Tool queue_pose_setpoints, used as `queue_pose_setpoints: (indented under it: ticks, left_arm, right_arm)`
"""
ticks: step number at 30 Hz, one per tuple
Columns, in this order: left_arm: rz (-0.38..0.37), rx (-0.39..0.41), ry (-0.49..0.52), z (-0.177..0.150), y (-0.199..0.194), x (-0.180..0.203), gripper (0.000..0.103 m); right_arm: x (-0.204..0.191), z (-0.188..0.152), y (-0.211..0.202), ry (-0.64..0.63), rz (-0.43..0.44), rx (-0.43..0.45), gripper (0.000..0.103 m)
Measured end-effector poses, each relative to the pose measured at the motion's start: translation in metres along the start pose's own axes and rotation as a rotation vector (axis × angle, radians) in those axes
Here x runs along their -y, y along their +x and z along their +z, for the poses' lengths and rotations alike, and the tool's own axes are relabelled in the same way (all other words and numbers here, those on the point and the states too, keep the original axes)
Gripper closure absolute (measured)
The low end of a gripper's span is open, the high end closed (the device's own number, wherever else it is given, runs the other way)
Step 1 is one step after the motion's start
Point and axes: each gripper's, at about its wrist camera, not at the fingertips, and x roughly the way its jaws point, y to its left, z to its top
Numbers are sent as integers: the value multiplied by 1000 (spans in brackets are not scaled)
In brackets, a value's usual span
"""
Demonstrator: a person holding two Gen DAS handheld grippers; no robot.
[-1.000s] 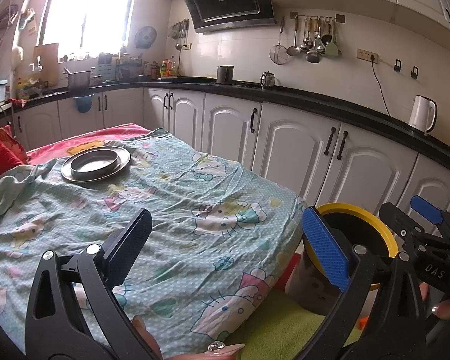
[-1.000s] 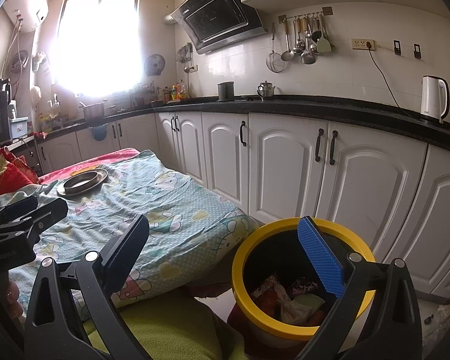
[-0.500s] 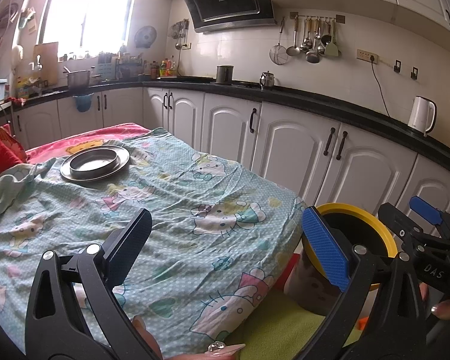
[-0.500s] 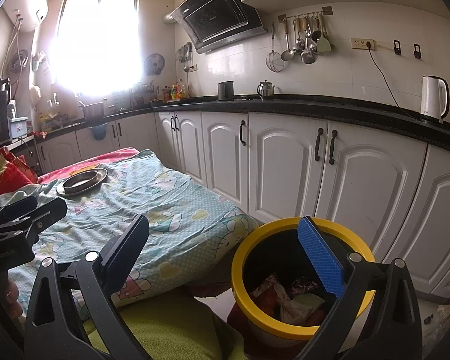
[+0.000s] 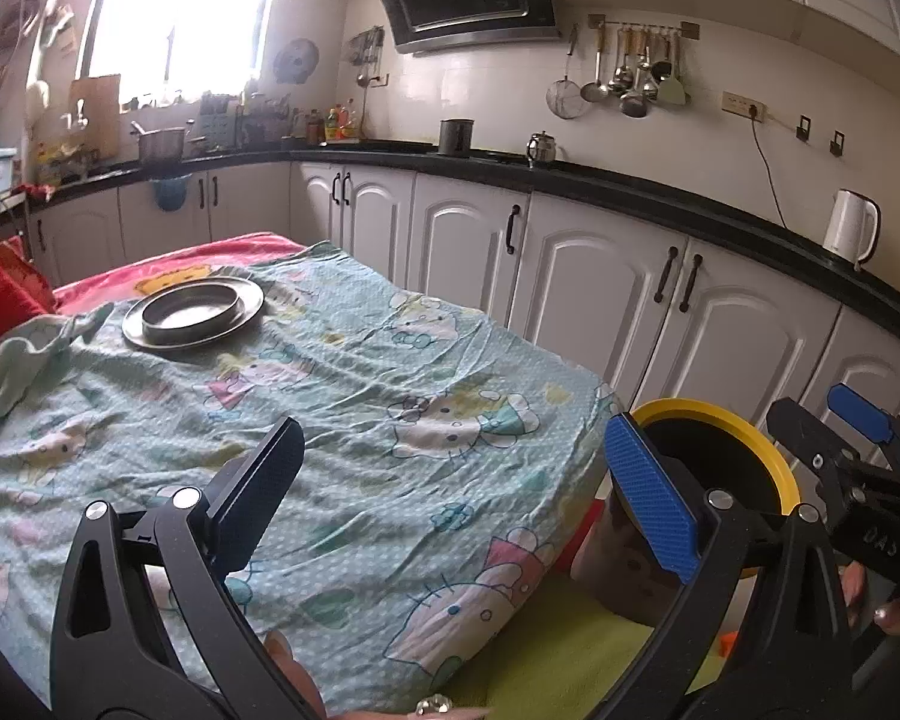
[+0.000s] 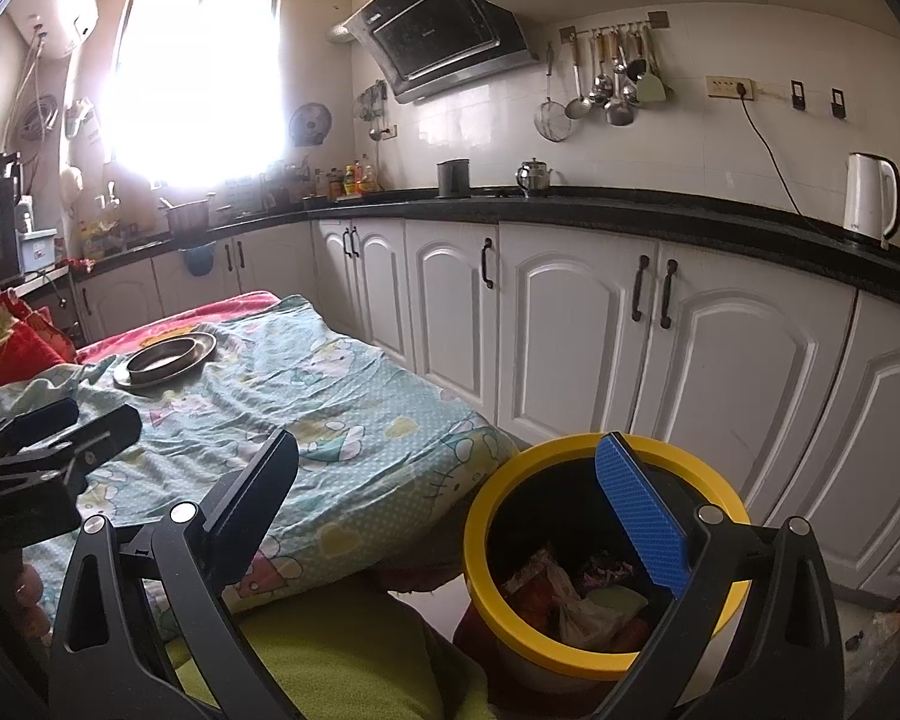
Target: Collect trash
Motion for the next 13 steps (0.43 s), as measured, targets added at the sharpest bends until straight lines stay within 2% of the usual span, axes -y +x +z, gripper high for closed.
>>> queue_pose_setpoints:
  ticks: [4,6,8,11,13]
  left_arm:
    - [19,-40,-83,3,-2,-28,11]
    - [73,-62,-146,3,-6,-60,11]
    - [185,-80,-207,0,-14,-100,11]
    - [439,-148,-336,-12,-32,-187,11]
    - [624,-206,-444,-28,-51,-255,11]
  right_arm:
    - [-12,8,4,-40,57,-23,6]
    - [-31,18,15,-62,141,-65,6]
    - [-57,28,30,-95,233,-121,6]
    - [-134,39,56,-190,438,-243,6]
    - [-207,35,69,-266,596,-308,6]
